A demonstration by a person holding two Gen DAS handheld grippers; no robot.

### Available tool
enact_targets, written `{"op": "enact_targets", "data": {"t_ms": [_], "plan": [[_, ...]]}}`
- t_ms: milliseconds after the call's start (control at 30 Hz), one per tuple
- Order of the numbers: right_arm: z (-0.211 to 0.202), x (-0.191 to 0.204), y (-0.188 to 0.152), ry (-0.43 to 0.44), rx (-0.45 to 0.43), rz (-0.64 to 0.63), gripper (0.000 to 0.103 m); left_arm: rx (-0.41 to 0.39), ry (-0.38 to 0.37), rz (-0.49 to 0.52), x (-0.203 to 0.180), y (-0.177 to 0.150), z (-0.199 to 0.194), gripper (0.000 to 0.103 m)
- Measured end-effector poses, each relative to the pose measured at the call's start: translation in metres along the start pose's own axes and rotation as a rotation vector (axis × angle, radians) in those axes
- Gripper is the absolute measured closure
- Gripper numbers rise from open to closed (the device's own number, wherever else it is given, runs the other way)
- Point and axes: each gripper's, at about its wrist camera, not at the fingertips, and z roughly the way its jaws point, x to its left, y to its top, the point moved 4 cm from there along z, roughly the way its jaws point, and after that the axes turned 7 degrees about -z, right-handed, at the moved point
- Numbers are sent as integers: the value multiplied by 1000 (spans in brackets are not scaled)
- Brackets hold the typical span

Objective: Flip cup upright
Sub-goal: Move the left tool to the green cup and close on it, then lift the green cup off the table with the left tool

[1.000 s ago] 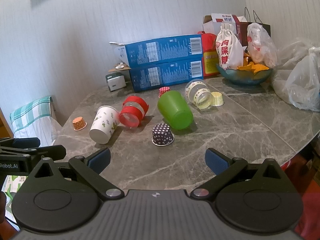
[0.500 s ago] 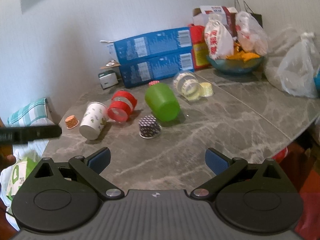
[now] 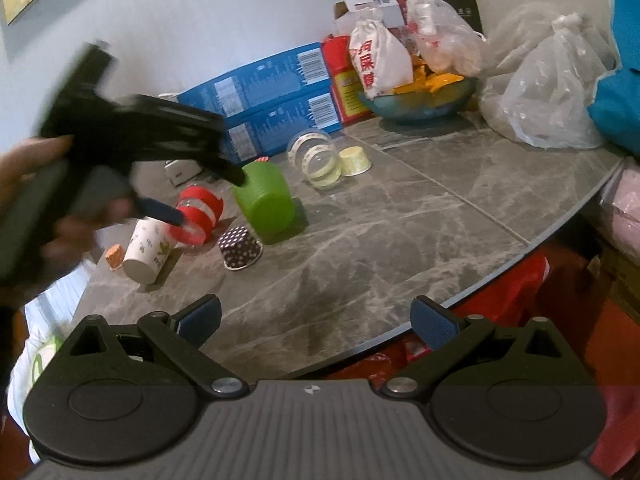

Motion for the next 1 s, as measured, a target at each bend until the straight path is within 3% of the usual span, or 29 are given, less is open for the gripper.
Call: {"op": "enact_targets", "data": {"t_ms": [67, 600, 733, 1000], "plan": [[-3, -7, 0, 2, -6, 12, 1, 19, 15, -44, -3, 6, 13, 21], [3, -39, -3, 42, -10, 77, 1, 69, 149, -86, -18, 28, 64, 24], [4, -42, -2, 44, -8, 82, 1, 66, 170, -74, -18, 30, 70, 33], [9, -42, -2, 47, 3, 86, 1, 53, 173, -16, -16, 26, 68, 34]]}}
